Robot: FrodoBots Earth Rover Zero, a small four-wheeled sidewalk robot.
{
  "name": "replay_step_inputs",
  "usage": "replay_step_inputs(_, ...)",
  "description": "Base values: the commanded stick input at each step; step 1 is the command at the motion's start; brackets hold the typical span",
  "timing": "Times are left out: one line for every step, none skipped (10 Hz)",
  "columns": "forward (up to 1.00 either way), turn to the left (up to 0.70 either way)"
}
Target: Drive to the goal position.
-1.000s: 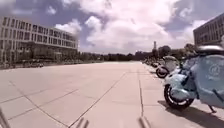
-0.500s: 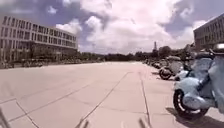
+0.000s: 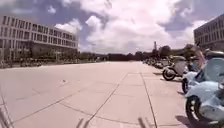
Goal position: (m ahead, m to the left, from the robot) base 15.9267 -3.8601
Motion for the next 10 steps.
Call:
replay_step_inputs(0.5,0.0)
replay_step_inputs(0.5,0.0)
replay_step_inputs(0.5,0.0)
replay_step_inputs(0.5,0.0)
replay_step_inputs(0.5,0.0)
replay_step_inputs(0.5,0.0)
replay_step_inputs(0.5,0.0)
replay_step_inputs(0.5,0.0)
replay_step_inputs(0.5,0.0)
replay_step_inputs(0.5,0.0)
